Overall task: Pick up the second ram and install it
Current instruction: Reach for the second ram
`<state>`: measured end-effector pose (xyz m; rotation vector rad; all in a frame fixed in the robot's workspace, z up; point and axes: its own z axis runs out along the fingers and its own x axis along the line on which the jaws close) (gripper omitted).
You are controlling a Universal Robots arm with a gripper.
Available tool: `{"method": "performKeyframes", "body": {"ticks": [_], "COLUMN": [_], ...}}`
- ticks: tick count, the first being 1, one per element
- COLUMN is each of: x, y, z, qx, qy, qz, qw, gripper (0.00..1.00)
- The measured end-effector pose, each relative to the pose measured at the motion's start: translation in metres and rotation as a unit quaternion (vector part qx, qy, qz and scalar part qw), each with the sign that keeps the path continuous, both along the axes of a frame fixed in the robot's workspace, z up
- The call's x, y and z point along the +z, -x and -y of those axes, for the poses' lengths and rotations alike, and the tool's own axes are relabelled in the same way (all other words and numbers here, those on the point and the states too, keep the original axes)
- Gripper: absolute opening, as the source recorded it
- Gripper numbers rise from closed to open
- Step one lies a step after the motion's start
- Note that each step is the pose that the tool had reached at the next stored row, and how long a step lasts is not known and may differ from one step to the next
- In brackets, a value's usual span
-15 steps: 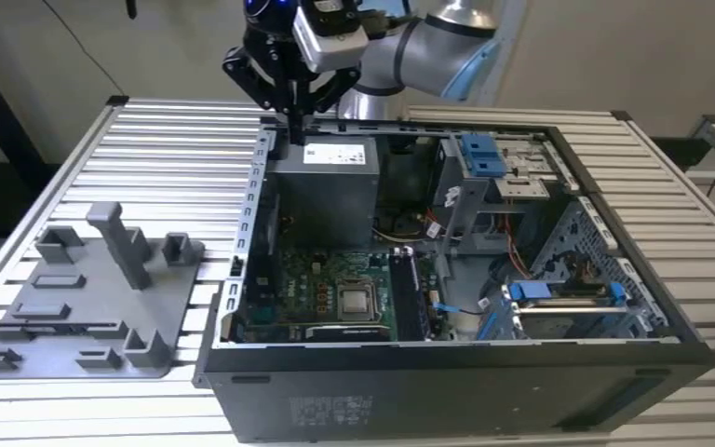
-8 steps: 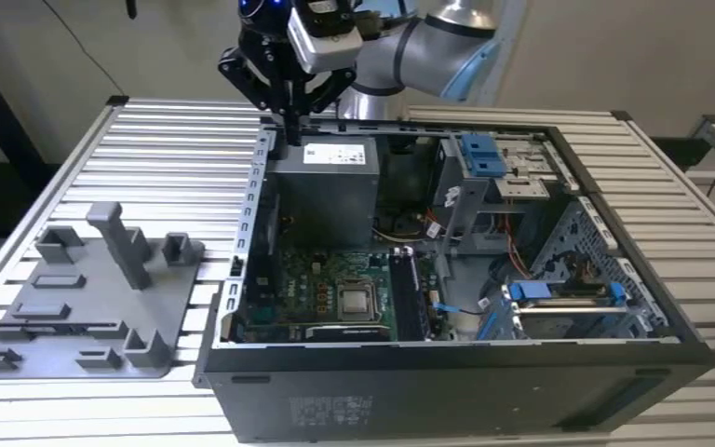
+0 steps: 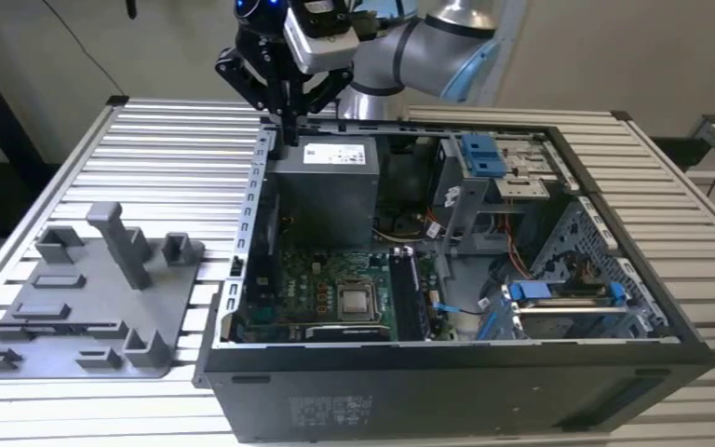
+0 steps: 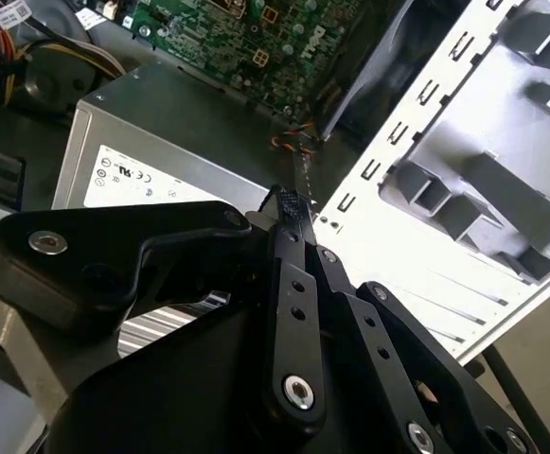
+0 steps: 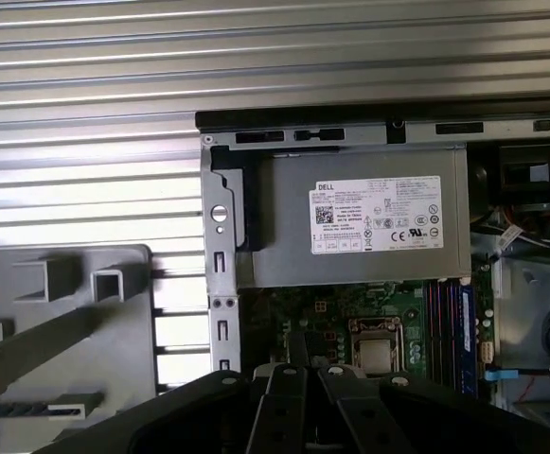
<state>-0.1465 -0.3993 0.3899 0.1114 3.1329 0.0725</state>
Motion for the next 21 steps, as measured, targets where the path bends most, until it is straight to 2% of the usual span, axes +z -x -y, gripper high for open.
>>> {"method": "performKeyframes", "body": {"ticks": [11, 16, 21], "x": [0.0000, 0.0000, 0.0000], "y": [0.0031, 0.0107, 0.0231], "z": [0.0000, 0.0000, 0.0000], "qx": [0.000, 0.000, 0.000], "qy": [0.0000, 0.0000, 0.0000], "qz": [0.0000, 0.0000, 0.0000], "qw": [1.0000, 1.0000, 1.0000], "gripper": [0.11, 0.11, 0.11]}}
